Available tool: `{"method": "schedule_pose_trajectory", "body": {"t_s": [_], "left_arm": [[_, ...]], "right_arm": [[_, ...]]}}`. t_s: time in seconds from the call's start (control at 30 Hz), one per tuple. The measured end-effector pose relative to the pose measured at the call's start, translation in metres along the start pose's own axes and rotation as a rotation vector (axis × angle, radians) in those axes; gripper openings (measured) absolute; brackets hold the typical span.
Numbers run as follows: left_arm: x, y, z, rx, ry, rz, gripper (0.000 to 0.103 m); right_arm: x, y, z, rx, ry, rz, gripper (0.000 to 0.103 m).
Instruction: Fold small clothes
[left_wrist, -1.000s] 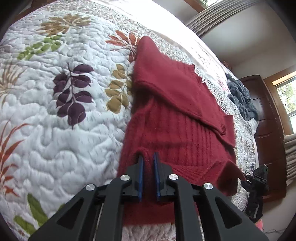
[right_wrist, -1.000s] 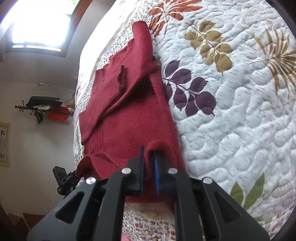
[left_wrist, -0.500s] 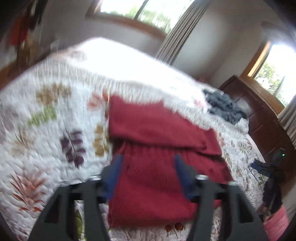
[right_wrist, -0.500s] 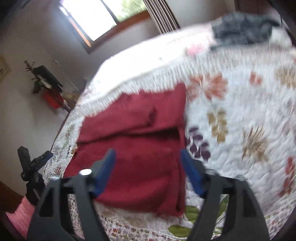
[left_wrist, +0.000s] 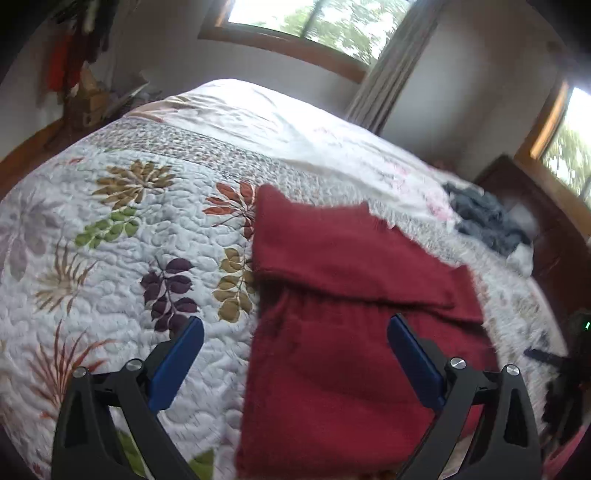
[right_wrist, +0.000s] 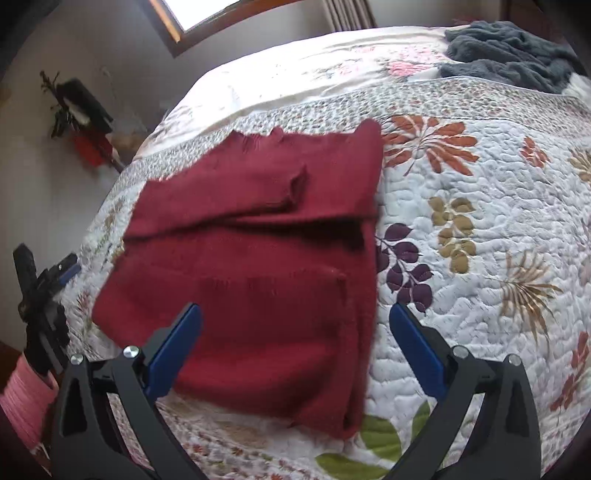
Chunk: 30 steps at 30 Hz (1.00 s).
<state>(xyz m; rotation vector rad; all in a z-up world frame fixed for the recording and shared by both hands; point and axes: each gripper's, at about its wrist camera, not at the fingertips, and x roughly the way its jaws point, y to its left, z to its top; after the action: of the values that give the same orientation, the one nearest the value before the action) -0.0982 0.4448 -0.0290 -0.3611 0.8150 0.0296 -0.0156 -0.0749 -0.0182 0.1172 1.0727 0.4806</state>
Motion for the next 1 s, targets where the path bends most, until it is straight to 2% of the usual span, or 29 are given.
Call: {"method": "schedule_pose_trajectory", "body": {"t_s": [0.07,0.13,0.2,0.23,0.27,0.3,0.37,0.4,0.43,0.47,0.53,0.6,0.67,0.8,0.9,1.0], "left_arm": [[-0.011,-0.009,-0.003,0.058,-0.116,-0.017,0.099],[-0.029,-0.019,-0.009,0.088,-0.253,-0.051,0.099],[-0.035,-0.027,-0.010,0.097,-0.318,-0.038,0.099],[-0.031,-0.030,-0.009,0.087,-0.301,-0.030,0.099],[-0.026,-0.030,-0.007,0.072,-0.271,-0.035,0.099],[-0.019,-0.029,-0.005,0.049,-0.223,-0.052,0.099],[-0.002,-0.026,-0.001,0.013,-0.130,-0.074,0.099],[0.002,-0.024,-0.001,0.006,-0.131,-0.058,0.099],[0.005,-0.023,-0.002,0.008,-0.134,-0.030,0.099],[0.011,-0.023,-0.003,0.036,-0.112,0.008,0.099],[0.020,-0.022,-0.008,0.084,-0.049,0.025,0.099],[0.023,-0.020,-0.013,0.114,-0.010,0.023,0.099],[0.028,-0.018,-0.016,0.127,0.046,0.006,0.099],[0.044,-0.011,-0.025,0.123,0.161,-0.023,0.099],[0.047,-0.011,-0.027,0.097,0.183,-0.038,0.099],[0.051,-0.015,-0.025,0.116,0.192,-0.057,0.099]], "right_arm": [[-0.004,0.000,0.000,0.031,-0.057,0.035,0.100],[-0.023,-0.003,-0.001,0.125,-0.200,0.115,0.100],[-0.038,-0.009,-0.005,0.212,-0.347,0.169,0.100],[-0.042,-0.016,-0.007,0.268,-0.428,0.168,0.100],[-0.045,-0.021,-0.004,0.309,-0.470,0.142,0.100],[-0.045,-0.027,-0.001,0.344,-0.490,0.101,0.100],[-0.043,-0.037,0.006,0.362,-0.488,0.080,0.100],[-0.043,-0.040,0.007,0.359,-0.491,0.071,0.100],[-0.041,-0.043,0.009,0.341,-0.471,0.057,0.100],[-0.036,-0.044,0.012,0.304,-0.411,0.065,0.100],[-0.021,-0.043,0.016,0.225,-0.276,0.082,0.100],[-0.002,-0.035,0.015,0.093,-0.144,0.012,0.100],[0.011,-0.024,0.010,-0.025,-0.070,-0.088,0.100],[0.033,-0.010,0.002,-0.135,0.002,-0.088,0.100],[0.046,0.001,0.001,-0.188,0.038,-0.040,0.099],[0.061,0.012,0.002,-0.237,0.097,-0.058,0.098]]}}
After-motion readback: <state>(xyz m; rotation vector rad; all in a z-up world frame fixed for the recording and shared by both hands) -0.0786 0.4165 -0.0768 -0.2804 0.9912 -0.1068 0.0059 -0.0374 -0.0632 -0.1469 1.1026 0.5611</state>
